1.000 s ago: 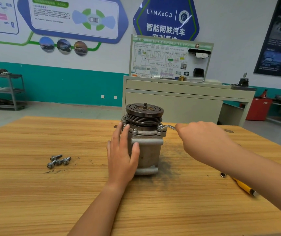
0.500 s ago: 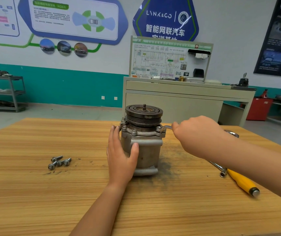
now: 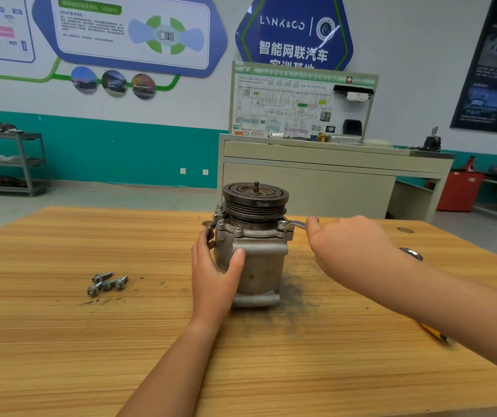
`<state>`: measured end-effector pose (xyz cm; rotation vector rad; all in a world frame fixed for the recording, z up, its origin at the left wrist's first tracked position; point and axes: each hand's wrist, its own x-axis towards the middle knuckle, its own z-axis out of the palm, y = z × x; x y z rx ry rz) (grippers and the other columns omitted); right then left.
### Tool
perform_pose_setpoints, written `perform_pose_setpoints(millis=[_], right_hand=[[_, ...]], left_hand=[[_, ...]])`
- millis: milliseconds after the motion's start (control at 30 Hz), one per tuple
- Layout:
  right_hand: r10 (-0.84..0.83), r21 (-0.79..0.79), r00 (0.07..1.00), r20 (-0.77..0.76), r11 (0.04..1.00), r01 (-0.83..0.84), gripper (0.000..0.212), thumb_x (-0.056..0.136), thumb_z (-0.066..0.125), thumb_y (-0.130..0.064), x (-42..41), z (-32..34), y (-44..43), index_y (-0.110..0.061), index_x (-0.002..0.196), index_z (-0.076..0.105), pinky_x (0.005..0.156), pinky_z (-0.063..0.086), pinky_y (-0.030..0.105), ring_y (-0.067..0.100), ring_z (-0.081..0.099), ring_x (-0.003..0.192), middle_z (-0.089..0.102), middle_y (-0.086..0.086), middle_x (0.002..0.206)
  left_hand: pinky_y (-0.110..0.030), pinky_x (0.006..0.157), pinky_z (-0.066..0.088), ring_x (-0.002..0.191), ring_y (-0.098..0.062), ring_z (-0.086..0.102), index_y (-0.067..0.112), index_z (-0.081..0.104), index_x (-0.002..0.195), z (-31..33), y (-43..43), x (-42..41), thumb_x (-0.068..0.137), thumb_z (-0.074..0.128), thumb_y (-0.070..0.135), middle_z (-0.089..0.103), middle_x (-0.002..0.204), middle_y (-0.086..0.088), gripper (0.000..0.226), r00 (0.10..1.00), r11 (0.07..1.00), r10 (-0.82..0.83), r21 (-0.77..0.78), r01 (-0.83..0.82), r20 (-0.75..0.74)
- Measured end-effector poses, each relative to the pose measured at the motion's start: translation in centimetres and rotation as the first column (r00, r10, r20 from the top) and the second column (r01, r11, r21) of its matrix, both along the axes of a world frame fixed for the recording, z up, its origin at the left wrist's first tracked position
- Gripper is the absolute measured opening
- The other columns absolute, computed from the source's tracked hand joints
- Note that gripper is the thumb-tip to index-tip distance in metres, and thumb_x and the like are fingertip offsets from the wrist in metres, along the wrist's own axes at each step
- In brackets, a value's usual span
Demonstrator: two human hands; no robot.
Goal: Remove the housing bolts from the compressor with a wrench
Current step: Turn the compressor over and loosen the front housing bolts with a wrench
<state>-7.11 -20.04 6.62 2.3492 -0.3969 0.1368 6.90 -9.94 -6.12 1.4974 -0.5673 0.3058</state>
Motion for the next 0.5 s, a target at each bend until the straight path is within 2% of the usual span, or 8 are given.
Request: perform_pose_setpoints(millis=[133, 233, 333, 400, 500], right_hand=[[-0.008, 0.008, 1.0, -0.017, 1.0, 0.008, 0.056, 0.089, 0.043, 0.006, 0.3, -0.5, 0.5, 0.008, 0.139, 0.018, 0.035, 0.025, 0.026, 0.018, 0.037, 0.047, 0.034, 0.003, 0.058], [0.01, -0.041, 0.999, -0.03, 0.999, -0.011, 0.047, 0.09, 0.042, 0.005, 0.4, -0.3, 0.5, 0.008, 0.135, 0.028, 0.035, 0.025, 0.026, 0.019, 0.037, 0.049, 0.032, 0.001, 0.061], [0.045, -0.049, 0.999, 0.003, 0.998, -0.045, 0.031, 0.094, 0.038, -0.013, 0.0, 0.1, -0.2, -0.006, 0.123, 0.043, 0.038, 0.02, 0.026, 0.014, 0.027, 0.043, 0.03, -0.001, 0.057], [0.068, 0.013, 0.996, 0.062, 0.997, -0.069, 0.032, 0.095, 0.031, -0.028, -0.2, 0.3, -1.1, -0.014, 0.121, 0.042, 0.04, 0.02, 0.025, 0.012, 0.027, 0.045, 0.03, -0.004, 0.056], [0.066, 0.049, 0.993, 0.101, 0.996, -0.071, 0.034, 0.096, 0.027, -0.028, 0.0, 0.3, -2.8, -0.021, 0.127, 0.038, 0.041, 0.023, 0.024, 0.01, 0.03, 0.047, 0.032, -0.006, 0.056]], left_hand=[[-0.044, 0.109, 0.034, 0.131, -0.015, 0.036, 0.016, 0.031, 0.143, 0.1, 0.0, 0.0, 0.078, 0.057, 0.04, 0.039, 0.142, 0.0, 0.075, 1.0, 1.0, 0.008, -0.002, -0.008, 0.002], [-0.043, 0.11, 0.033, 0.131, -0.015, 0.036, 0.017, 0.031, 0.143, 0.0, 0.0, 0.0, 0.083, 0.061, 0.035, 0.038, 0.142, -0.001, 0.069, 1.0, 1.0, 0.009, 0.003, -0.009, 0.003], [-0.043, 0.109, 0.034, 0.131, -0.014, 0.037, 0.018, 0.031, 0.143, 0.1, 0.1, -0.1, 0.076, 0.057, 0.042, 0.039, 0.141, 0.001, 0.075, 1.0, 1.0, 0.009, 0.001, -0.009, -0.002], [-0.044, 0.109, 0.035, 0.131, -0.013, 0.037, 0.02, 0.031, 0.143, 0.1, 0.0, -0.1, 0.079, 0.059, 0.039, 0.039, 0.14, 0.003, 0.072, 1.0, 1.0, 0.005, 0.001, -0.005, -0.004], [-0.043, 0.109, 0.035, 0.13, -0.01, 0.037, 0.022, 0.031, 0.142, -0.1, 0.0, 0.1, 0.083, 0.062, 0.035, 0.038, 0.138, 0.007, 0.068, 1.0, 1.0, 0.003, 0.003, -0.003, -0.008]])
